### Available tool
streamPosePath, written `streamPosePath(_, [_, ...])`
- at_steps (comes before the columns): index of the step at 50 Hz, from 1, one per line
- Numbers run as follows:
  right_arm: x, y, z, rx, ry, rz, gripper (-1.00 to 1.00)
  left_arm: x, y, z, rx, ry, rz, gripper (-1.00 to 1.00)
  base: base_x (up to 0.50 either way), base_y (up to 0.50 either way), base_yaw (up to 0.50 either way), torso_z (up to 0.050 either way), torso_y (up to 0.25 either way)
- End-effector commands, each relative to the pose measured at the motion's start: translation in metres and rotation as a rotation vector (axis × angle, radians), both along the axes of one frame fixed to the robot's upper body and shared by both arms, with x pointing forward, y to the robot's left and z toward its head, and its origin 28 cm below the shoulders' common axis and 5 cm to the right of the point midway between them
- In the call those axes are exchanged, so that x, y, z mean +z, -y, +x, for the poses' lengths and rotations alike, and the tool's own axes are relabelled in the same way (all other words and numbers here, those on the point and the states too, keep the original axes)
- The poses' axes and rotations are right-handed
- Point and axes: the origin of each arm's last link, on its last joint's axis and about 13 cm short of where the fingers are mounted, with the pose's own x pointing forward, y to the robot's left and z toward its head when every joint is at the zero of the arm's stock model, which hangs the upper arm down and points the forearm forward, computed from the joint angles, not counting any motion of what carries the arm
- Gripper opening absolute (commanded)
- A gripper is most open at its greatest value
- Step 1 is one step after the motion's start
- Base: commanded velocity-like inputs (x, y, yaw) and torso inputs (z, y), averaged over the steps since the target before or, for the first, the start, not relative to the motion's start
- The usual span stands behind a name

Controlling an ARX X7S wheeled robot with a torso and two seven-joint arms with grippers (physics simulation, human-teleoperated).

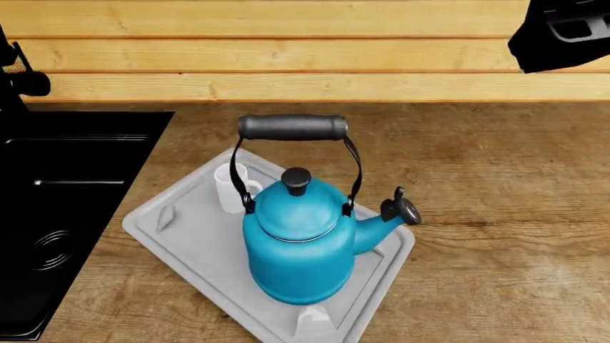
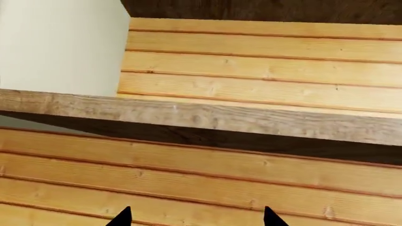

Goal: Pick the kettle from the counter and place it on the tray. Then pick the mug from the cabinet and place it on the tray. Then close the cabinet doors.

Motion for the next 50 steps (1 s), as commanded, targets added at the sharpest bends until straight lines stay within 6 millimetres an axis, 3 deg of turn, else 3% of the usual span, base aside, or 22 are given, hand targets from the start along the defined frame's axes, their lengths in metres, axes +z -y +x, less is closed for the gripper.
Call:
streamPosePath(1, [0.001,0.0064,-0.014,-0.08,0.034,0.019,1.0,0.0059,0.0044,-0.0087,0.011,0.07,0.019,1.0,0.0,0.0,0.0,0.0,0.0])
streamPosePath(20, [0.0023,0.0051,-0.0172,-0.12,0.06,-0.004,1.0,0.0064,0.0022,-0.012,0.029,0.097,0.026,1.0,0.0,0.04,0.0,0.0,0.0])
streamPosePath(50, [0.0064,0.0045,-0.0222,-0.126,0.078,0.001,1.0,0.0122,-0.0003,-0.0165,0.044,0.124,0.022,1.0,0.0,0.5,0.0,0.0,0.0])
